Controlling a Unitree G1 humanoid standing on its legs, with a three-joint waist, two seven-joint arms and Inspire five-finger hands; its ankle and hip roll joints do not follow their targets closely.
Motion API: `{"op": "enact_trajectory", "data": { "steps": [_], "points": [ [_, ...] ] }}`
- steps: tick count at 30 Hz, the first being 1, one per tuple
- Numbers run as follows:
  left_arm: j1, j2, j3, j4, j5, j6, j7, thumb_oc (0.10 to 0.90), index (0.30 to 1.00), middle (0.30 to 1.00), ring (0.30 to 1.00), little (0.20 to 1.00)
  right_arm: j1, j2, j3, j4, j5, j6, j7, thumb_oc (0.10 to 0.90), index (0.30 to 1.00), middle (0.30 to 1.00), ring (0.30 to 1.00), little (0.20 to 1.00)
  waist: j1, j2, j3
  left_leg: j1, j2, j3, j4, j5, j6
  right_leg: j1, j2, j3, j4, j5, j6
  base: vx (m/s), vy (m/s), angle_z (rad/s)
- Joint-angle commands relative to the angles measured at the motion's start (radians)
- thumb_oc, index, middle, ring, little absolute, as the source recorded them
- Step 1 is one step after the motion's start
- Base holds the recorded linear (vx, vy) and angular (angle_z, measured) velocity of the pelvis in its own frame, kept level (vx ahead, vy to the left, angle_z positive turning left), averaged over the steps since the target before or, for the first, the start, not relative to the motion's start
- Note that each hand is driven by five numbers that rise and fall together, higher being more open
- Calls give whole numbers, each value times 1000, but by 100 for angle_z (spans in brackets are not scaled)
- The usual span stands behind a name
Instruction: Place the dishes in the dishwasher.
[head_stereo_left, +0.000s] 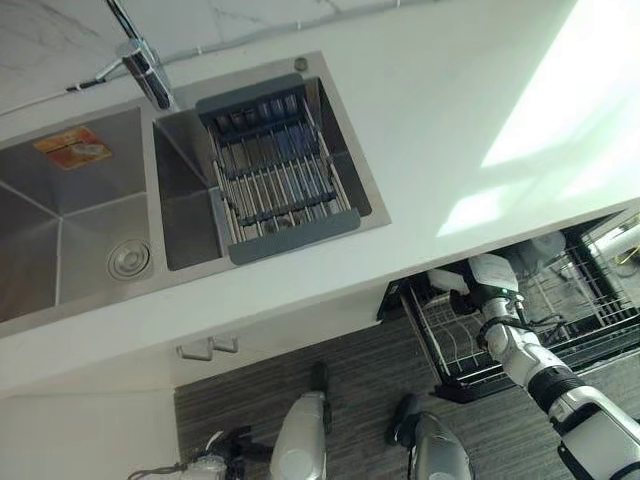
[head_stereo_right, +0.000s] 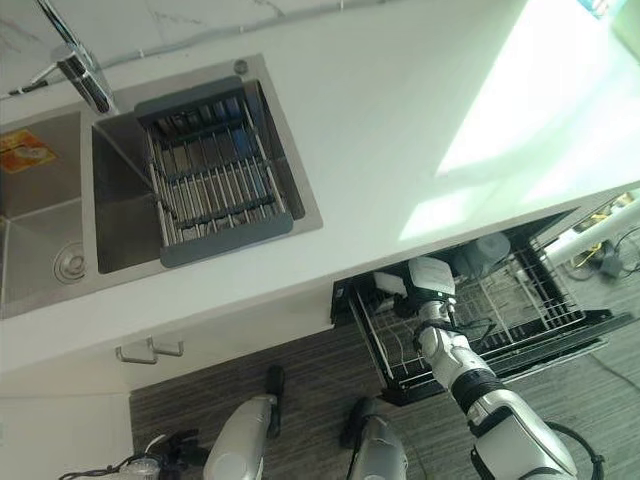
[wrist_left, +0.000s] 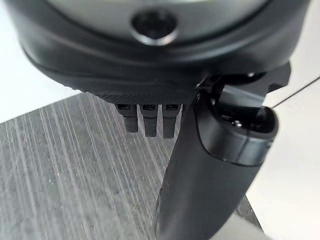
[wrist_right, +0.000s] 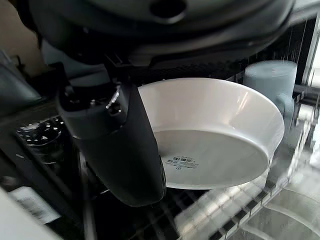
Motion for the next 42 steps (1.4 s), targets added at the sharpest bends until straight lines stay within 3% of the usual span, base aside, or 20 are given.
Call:
{"op": "enact_trajectory", "data": {
  "steps": [1,3,5,9,12,14,16,28,39,40,41,42],
  "points": [
    [39,48,-15,50,-35,-33,8,800,900,900,900,900,-161,-3,-18,-20,-82,103,-299,400,300,300,300,300,40,-28,-29,48,-60,-4,79,-189,32,162,21,39,-116,-5,52,4,-28,37],
    [29,41,-22,52,-51,-46,11,800,900,900,900,900,-170,-5,-8,14,-67,162,-403,400,300,300,300,300,46,-21,2,57,-76,-12,79,-208,36,149,14,54,-76,-37,55,-18,-22,16],
    [30,36,-26,50,-62,-55,17,800,900,900,900,900,-167,-19,-16,21,1,179,-464,400,300,300,300,300,43,-18,14,49,-83,-12,79,-206,41,124,11,62,-43,-48,50,-86,9,-7],
    [37,37,-28,36,-81,-62,21,800,900,900,900,900,-124,-38,-65,13,54,177,-556,400,300,300,300,300,30,-16,33,33,-90,-6,79,-202,50,81,8,79,0,-61,46,-73,8,10],
    [37,31,-30,29,-92,-73,28,800,900,900,900,900,-106,-52,-81,0,-17,223,-665,400,300,300,300,300,20,-13,44,18,-93,2,79,-198,55,46,6,90,25,-68,44,-83,27,-2],
    [36,27,-37,25,-106,-78,33,800,900,900,900,900,-114,-66,-80,-5,6,243,-721,400,300,300,300,300,16,-10,51,1,-96,8,79,-191,57,16,0,96,51,-74,42,-106,44,-15],
    [39,12,-55,19,-134,-91,36,800,900,900,900,900,-131,-67,-76,27,110,229,-806,400,300,300,300,300,13,6,64,-33,-105,18,79,-180,56,-33,-7,108,86,-87,36,-127,93,-21],
    [40,6,-87,9,-190,-124,23,800,900,900,900,900,-223,-74,-70,114,182,170,-790,400,300,300,300,300,21,37,74,-129,-119,28,79,-150,60,-157,-20,124,173,-118,24,-26,25,2],
    [25,2,-129,-22,-258,-113,25,800,900,900,900,900,-340,-73,-54,157,207,91,-744,400,300,300,300,300,37,64,74,-226,-132,28,79,-120,63,-260,-31,128,221,-125,20,-13,24,1],
    [23,1,-130,-21,-264,-111,22,800,900,900,900,900,-350,-72,-54,162,212,89,-732,497,446,446,446,446,38,66,74,-232,-133,28,79,-118,62,-265,-31,128,222,-125,19,0,0,0],
    [22,1,-131,-24,-271,-109,21,800,900,900,900,900,-355,-71,-54,166,246,72,-709,800,900,900,900,900,40,69,74,-242,-134,27,79,-115,62,-275,-31,128,226,-125,18,0,0,0],
    [20,0,-131,-24,-270,-110,21,800,900,900,900,900,-358,-65,-59,174,267,58,-686,800,900,900,900,900,40,69,74,-248,-135,27,79,-114,60,-280,-30,129,227,-126,17,0,0,0]
  ]
}}
